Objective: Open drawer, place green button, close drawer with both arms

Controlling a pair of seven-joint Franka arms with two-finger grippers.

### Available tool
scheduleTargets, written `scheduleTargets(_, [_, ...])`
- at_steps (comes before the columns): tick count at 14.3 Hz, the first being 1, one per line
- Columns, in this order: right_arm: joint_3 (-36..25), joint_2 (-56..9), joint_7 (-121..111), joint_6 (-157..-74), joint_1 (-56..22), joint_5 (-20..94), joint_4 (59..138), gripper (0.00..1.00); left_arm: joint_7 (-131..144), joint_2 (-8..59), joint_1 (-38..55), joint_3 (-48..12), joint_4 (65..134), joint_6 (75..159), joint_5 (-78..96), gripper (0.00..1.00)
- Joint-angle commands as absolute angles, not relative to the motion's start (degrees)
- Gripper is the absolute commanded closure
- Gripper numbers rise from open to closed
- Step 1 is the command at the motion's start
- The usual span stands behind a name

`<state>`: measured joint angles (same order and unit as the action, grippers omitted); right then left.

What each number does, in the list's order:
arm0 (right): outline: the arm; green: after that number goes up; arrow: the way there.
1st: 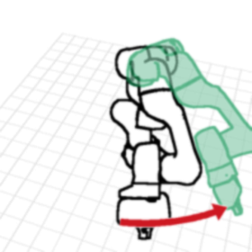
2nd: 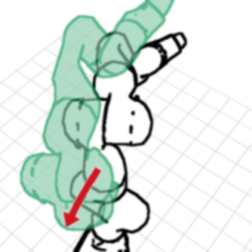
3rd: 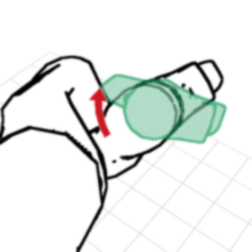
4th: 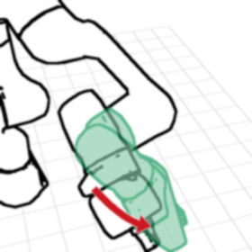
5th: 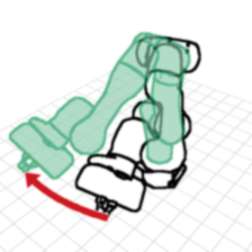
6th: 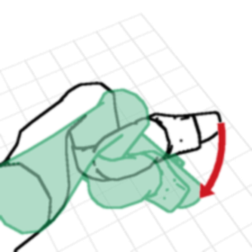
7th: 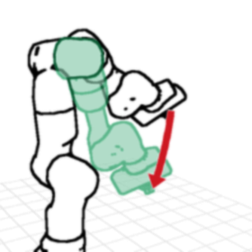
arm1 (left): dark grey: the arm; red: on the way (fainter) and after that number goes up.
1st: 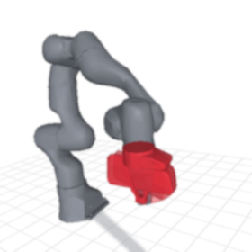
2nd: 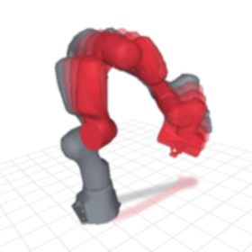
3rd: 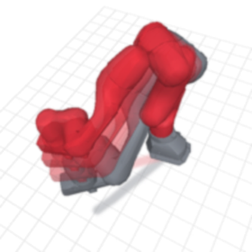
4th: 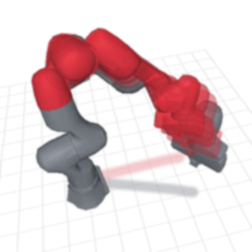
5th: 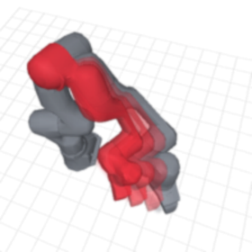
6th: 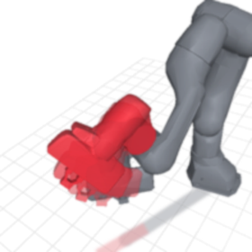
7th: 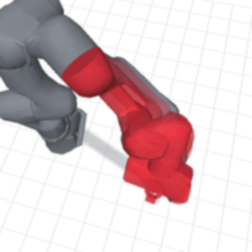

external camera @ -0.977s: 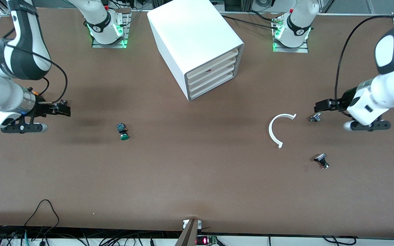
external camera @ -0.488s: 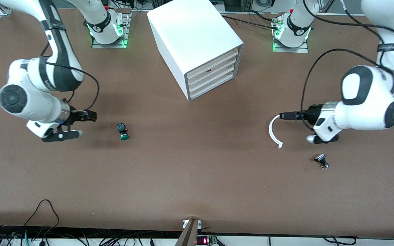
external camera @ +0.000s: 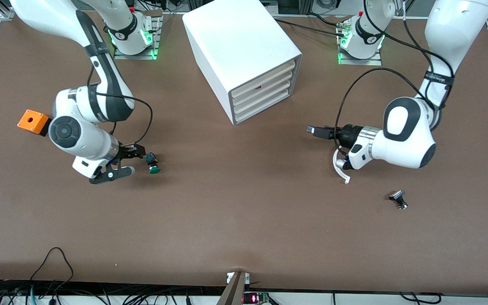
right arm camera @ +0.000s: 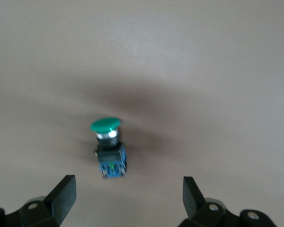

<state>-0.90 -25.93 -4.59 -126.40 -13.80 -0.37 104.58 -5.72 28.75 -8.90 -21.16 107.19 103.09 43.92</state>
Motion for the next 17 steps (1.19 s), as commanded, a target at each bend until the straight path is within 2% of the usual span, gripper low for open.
scheduleTargets(1, [-0.62,-26.54,-6.42,-133.57,-15.55,0.18,108.01,0.0,-15.0,29.18,-9.5,-22.06,113.53,107.82,50.61,0.0])
scheduleTargets(6, [-0.26,-27.33,-6.5,-142.45,-15.91,-0.26,113.81,0.0,-23.37,29.8,-4.32,-22.32,119.08,112.68,58.25,0.0])
scheduleTargets(9, [-0.26,-27.33,-7.82,-143.79,-15.82,-0.35,115.4,0.0,-23.91,26.47,0.6,-22.32,123.47,115.82,61.43,0.0])
scheduleTargets(14, [-0.26,-29.0,-8.0,-148.0,-15.82,-0.35,116.98,0.0,-24.08,25.75,3.95,-22.32,126.73,116.19,62.05,0.01])
scheduleTargets(15, [-0.26,-29.26,-8.0,-148.36,-15.91,-0.35,116.98,0.0,-24.17,25.58,4.04,-22.32,127.17,116.19,62.05,0.02])
scheduleTargets(16, [-0.26,-29.35,-8.0,-148.36,-15.82,-0.44,116.98,0.0,-24.17,25.58,4.48,-22.32,127.61,116.54,62.05,0.08])
scheduleTargets(17, [-0.26,-29.36,-8.26,-148.36,-15.91,-0.53,116.9,0.0,-24.17,25.66,5.61,-22.32,127.97,117.67,62.05,0.09])
